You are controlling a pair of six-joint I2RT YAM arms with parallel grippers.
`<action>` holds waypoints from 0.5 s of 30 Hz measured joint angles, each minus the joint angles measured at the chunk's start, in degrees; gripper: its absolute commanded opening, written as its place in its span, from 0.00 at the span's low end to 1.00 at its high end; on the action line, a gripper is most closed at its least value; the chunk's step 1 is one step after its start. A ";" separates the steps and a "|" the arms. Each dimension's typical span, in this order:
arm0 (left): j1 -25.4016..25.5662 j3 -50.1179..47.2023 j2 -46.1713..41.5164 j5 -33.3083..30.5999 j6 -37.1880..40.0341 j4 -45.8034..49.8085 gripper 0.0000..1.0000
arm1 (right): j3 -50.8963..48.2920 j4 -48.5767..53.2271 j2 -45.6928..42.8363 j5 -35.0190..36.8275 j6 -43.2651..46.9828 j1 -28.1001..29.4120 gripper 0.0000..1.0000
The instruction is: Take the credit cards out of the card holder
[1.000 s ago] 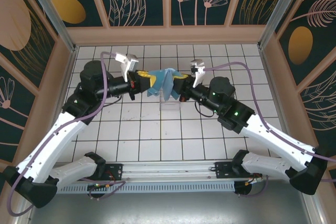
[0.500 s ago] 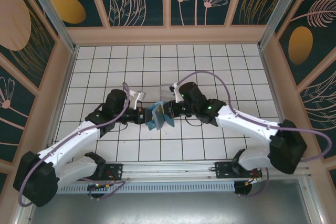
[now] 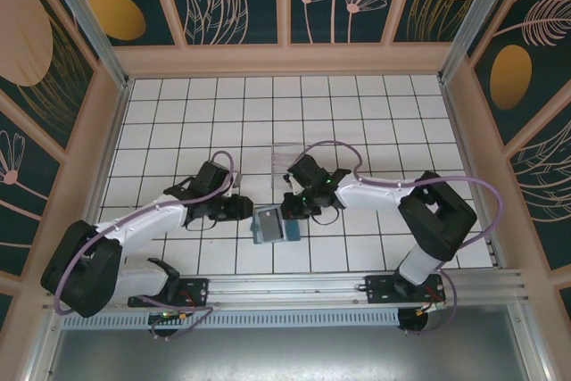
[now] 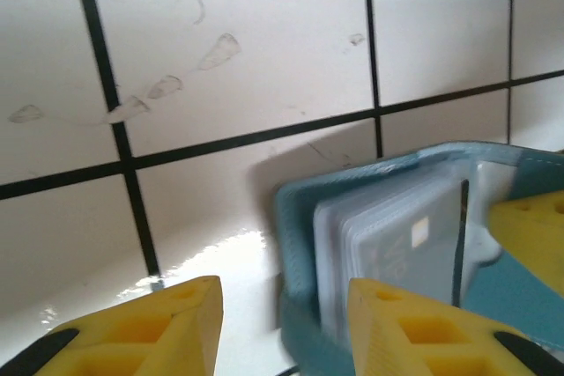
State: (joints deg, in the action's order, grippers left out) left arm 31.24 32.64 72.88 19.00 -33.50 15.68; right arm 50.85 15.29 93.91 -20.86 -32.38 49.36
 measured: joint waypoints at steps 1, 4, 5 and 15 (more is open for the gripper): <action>0.00 0.33 0.17 -0.48 0.02 0.22 0.42 | -0.02 0.46 0.00 0.00 -0.15 -0.57 0.00; 0.00 1.44 0.59 -1.27 0.28 0.76 0.43 | -0.26 1.25 0.00 0.17 -0.44 -2.25 0.00; 0.00 1.81 0.79 -1.31 0.39 0.90 0.43 | -0.57 1.38 0.00 0.22 -0.46 -2.73 0.01; 0.00 5.73 2.05 -1.07 0.68 2.40 0.45 | -1.09 7.23 -0.61 5.25 0.98 -5.68 0.38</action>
State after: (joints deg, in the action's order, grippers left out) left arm 31.24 38.37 74.94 17.93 -32.82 18.09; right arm 49.76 22.52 93.30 -15.62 -31.40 43.68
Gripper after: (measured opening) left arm 0.446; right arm 0.361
